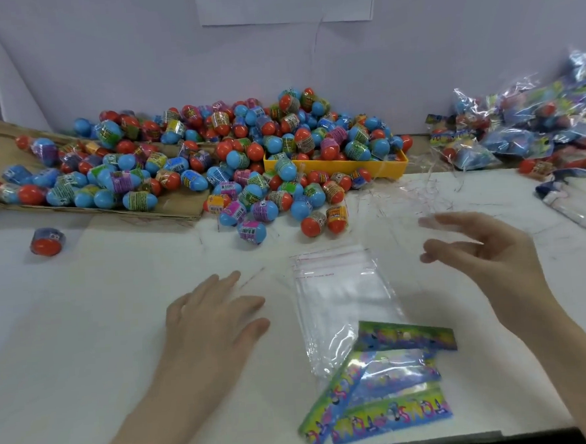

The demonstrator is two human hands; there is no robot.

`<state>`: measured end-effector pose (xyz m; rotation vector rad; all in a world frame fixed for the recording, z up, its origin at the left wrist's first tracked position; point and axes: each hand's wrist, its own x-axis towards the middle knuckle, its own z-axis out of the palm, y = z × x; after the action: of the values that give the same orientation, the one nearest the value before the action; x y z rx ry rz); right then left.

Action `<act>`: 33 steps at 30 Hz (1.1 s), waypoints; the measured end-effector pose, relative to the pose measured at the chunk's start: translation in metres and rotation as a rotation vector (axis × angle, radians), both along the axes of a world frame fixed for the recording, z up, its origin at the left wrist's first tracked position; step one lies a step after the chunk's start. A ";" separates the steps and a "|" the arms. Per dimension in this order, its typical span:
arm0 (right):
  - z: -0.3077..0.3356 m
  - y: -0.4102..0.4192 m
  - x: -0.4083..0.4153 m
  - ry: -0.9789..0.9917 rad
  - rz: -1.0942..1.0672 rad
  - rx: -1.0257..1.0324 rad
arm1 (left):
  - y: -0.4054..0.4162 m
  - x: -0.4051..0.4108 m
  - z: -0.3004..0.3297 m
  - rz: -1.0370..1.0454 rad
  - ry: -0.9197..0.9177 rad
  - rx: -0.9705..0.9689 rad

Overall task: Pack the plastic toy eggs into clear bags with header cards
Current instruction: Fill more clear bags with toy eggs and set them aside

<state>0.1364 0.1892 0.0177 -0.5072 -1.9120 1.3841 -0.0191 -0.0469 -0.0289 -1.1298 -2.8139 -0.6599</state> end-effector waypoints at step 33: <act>0.057 -0.061 -0.017 0.003 0.409 -0.435 | 0.045 0.036 0.107 -0.223 -0.952 1.039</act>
<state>0.1190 0.1286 0.0745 -0.3200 -1.7739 2.0860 0.0166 -0.0014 0.0779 -0.9857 -2.0564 -2.7915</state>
